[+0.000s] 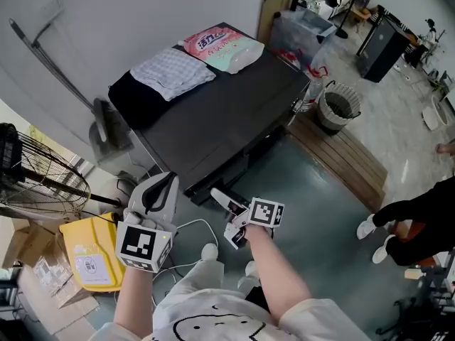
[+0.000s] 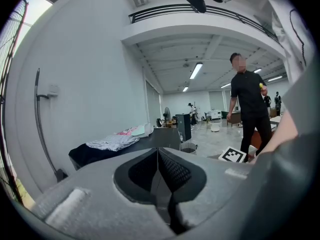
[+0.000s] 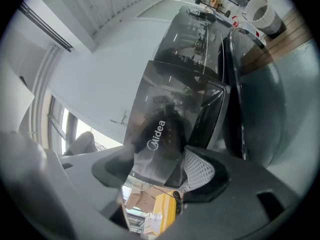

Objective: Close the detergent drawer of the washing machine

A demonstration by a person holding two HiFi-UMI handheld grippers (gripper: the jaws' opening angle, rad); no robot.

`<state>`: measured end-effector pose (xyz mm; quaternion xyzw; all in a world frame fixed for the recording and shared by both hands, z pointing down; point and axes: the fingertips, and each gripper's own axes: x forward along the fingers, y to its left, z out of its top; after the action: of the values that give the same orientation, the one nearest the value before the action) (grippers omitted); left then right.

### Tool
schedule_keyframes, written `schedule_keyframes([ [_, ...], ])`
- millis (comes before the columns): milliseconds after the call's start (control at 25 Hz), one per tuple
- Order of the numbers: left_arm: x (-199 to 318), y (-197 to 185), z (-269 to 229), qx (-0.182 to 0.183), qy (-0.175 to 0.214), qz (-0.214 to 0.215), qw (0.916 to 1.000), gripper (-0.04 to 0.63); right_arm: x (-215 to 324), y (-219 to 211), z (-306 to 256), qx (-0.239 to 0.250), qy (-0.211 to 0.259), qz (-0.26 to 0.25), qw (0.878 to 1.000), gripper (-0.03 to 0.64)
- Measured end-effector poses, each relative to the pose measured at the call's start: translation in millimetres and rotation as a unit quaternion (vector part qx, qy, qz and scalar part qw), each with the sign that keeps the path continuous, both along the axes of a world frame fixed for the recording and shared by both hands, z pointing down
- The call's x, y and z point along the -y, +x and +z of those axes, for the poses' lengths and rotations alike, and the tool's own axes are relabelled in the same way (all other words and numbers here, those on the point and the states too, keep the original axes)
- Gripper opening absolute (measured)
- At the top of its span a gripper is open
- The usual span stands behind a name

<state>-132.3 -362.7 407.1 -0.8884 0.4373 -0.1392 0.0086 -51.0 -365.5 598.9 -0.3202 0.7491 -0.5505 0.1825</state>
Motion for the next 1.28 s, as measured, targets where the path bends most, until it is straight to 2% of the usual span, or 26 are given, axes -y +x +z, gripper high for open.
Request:
schedule_keyframes([
  [320, 9, -12, 3, 0.001, -0.004, -0.014, 0.9999, 0.02, 9, -7, 1, 0.001, 0.004, -0.005, 1.0, 0.302],
  [680, 15, -14, 6, 0.003, -0.005, -0.008, 0.9999, 0.02, 15, -9, 2, -0.006, 0.011, -0.003, 1.0, 0.313],
  [960, 15, -16, 8, 0.005, -0.008, -0.004, 0.9999, 0.02, 28, -18, 3, -0.036, 0.006, -0.017, 0.999, 0.319],
  [1160, 14, -11, 8, 0.003, -0.009, -0.003, 0.9999, 0.02, 26, -16, 2, -0.032, 0.003, -0.001, 0.999, 0.319],
  [1280, 12, -6, 7, 0.001, -0.007, -0.002, 1.0, 0.02, 24, -14, 3, -0.046, 0.001, 0.004, 0.999, 0.318],
])
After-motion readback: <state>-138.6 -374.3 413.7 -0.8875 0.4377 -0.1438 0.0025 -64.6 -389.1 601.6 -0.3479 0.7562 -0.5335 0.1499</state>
